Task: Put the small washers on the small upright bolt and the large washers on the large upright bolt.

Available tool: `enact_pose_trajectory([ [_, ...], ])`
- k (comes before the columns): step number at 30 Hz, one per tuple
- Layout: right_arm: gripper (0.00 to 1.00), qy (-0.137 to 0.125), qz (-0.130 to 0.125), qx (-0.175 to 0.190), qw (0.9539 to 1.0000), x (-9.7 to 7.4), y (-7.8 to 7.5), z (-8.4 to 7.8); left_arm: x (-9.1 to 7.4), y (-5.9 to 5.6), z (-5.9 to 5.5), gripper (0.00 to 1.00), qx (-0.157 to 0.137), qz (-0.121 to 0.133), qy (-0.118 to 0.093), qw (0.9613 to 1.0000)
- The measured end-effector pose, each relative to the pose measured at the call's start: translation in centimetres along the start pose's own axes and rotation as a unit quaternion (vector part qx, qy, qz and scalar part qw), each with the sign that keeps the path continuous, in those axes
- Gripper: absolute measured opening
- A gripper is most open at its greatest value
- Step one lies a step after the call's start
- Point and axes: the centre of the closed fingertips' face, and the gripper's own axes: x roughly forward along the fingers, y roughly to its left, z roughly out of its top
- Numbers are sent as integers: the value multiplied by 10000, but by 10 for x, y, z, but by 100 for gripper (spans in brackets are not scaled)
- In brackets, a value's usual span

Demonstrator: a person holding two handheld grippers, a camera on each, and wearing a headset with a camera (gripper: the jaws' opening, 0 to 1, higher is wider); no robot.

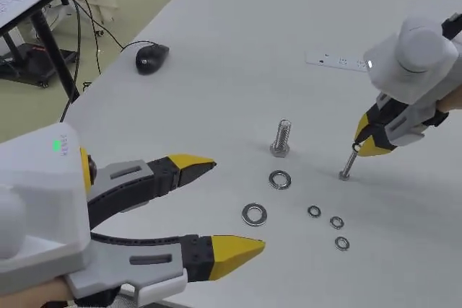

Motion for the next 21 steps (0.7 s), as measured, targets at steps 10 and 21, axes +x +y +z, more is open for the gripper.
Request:
enact_pose_trajectory([
  [10, 12, 55, 61, 20, 10000, 10, 0, -4, 2, 3, 2, 59, -5, -3, -30, 10000],
  [21, 12, 106, 70, 14, 9999, 30, 1, -12, 2, 1, -1, 59, -46, -10, 1, 10000],
])
